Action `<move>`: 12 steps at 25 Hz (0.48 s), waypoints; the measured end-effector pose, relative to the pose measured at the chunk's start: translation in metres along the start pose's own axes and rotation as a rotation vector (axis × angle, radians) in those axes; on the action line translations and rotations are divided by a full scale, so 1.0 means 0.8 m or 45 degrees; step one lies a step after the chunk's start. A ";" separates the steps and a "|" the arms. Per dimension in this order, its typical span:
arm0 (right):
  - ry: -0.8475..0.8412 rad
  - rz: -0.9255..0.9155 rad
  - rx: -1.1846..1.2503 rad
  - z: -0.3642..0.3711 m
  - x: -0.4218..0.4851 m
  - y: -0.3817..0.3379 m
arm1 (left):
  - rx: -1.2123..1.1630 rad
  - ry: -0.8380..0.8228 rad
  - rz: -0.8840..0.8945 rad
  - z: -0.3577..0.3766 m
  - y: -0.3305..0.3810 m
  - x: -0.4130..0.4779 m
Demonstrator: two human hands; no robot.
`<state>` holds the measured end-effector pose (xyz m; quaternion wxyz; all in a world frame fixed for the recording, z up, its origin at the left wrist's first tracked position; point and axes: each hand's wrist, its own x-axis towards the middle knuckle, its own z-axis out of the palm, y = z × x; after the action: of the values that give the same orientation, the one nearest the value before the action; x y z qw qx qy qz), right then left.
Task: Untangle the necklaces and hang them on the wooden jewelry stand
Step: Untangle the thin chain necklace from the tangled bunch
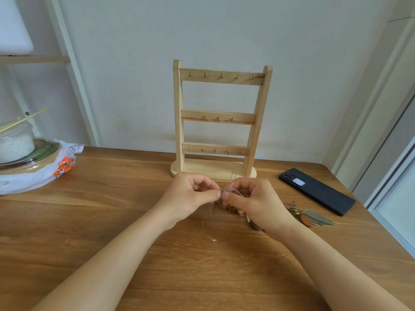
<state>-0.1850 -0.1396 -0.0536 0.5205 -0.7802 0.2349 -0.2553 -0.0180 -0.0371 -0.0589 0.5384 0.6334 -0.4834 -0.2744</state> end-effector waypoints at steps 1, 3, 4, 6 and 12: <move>-0.013 -0.002 0.002 -0.001 0.000 -0.001 | 0.005 -0.025 0.000 0.001 0.002 0.000; -0.028 -0.003 -0.021 -0.004 -0.001 -0.004 | 0.022 -0.066 -0.004 0.002 0.003 0.001; -0.036 -0.003 -0.054 -0.005 -0.001 -0.005 | 0.026 -0.085 -0.007 0.003 0.004 0.000; -0.046 0.018 -0.128 -0.004 0.000 -0.004 | -0.011 -0.115 -0.012 0.005 0.004 0.000; -0.095 0.196 -0.141 -0.001 0.002 -0.004 | -0.156 -0.149 -0.052 0.015 0.002 -0.003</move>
<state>-0.1837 -0.1401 -0.0498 0.5030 -0.7963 0.2885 -0.1720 -0.0299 -0.0400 -0.0609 0.5414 0.5918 -0.4833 -0.3509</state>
